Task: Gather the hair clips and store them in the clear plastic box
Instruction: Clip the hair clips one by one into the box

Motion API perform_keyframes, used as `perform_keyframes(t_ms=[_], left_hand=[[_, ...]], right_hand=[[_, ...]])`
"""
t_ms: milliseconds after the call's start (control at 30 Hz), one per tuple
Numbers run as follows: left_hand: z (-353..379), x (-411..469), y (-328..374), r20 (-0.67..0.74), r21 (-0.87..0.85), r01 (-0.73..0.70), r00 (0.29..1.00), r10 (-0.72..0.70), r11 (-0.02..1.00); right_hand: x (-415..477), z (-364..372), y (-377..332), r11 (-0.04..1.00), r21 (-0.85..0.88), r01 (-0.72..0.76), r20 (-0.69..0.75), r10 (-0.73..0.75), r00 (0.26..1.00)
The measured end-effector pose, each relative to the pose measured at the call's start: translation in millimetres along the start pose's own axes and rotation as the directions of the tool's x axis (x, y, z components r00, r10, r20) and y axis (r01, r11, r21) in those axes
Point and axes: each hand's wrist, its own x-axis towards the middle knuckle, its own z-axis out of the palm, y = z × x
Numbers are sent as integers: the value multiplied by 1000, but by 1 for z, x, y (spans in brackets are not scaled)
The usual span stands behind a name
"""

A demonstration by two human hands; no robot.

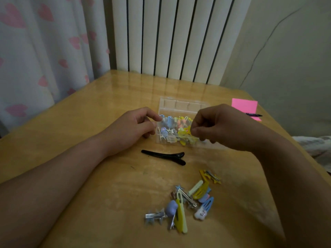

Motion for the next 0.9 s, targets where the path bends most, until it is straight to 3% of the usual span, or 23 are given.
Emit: perform_keyframes(t_ms=[133, 233, 467, 633, 767, 900], left_hand=[[0, 0, 1, -7, 8, -6, 1000, 6, 1000], [1, 0, 1, -15, 20, -2, 1000, 3, 1000], [1, 0, 1, -3, 17, 6, 1000, -5, 1000], [0, 0, 0, 2, 11, 4, 1000, -4, 1000], [0, 1, 0, 2, 16, 3, 1000, -3, 1000], [1, 1, 0, 1, 2, 6, 1000, -6, 1000]], right_hand=[[-7, -1, -15, 998, -31, 52, 300, -40, 953], [-8, 6, -22, 993, -101, 69, 410, -21, 912], [-15, -1, -18, 957, -282, -67, 469, 198, 861], [-20, -6, -23, 899, -425, -103, 428, 300, 852], [-20, -5, -20, 857, -471, -207, 483, 448, 753], [-18, -1, -16, 888, -427, -169, 529, 397, 750]])
